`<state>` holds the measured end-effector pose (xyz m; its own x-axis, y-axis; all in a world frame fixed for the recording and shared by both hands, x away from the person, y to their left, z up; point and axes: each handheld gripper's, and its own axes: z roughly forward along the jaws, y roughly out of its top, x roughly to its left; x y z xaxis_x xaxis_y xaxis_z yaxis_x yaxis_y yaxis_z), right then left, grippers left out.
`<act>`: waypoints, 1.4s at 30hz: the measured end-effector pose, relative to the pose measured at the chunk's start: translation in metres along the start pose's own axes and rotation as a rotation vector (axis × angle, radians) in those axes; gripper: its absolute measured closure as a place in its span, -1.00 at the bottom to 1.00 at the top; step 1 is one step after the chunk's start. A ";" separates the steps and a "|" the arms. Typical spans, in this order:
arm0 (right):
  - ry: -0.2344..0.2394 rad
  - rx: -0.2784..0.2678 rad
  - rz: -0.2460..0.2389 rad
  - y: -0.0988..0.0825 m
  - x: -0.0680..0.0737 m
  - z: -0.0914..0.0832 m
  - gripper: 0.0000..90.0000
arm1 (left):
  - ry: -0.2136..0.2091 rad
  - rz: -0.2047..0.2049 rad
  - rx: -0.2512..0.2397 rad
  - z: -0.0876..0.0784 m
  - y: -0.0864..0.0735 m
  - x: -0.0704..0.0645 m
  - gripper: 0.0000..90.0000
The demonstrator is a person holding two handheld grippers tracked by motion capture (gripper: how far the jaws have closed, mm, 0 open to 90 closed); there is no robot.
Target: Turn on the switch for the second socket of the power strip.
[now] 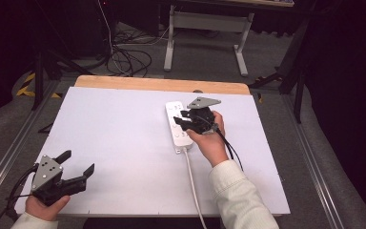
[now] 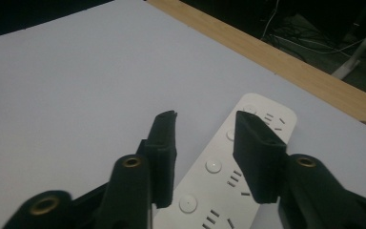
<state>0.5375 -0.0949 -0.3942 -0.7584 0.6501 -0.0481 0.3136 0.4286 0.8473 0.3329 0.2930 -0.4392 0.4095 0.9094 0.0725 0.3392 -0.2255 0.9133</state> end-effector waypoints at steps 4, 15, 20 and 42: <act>-0.011 -0.022 0.025 0.001 0.001 -0.011 0.07 | 0.000 0.001 -0.001 0.000 0.000 0.000 -0.66; -0.004 -0.055 0.014 -0.004 0.007 -0.045 -0.37 | 0.007 0.003 -0.002 0.000 0.000 0.000 -0.66; 0.019 -0.077 0.027 -0.010 0.008 -0.064 -0.33 | 0.008 0.004 -0.001 0.000 0.000 -0.001 -0.66; 0.032 -0.116 0.130 -0.077 0.000 -0.112 -0.45 | 0.015 -0.001 -0.002 0.000 0.000 -0.001 -0.66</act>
<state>0.4487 -0.1983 -0.4003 -0.7339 0.6744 0.0814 0.3437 0.2654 0.9008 0.3322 0.2918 -0.4395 0.3969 0.9145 0.0778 0.3377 -0.2243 0.9141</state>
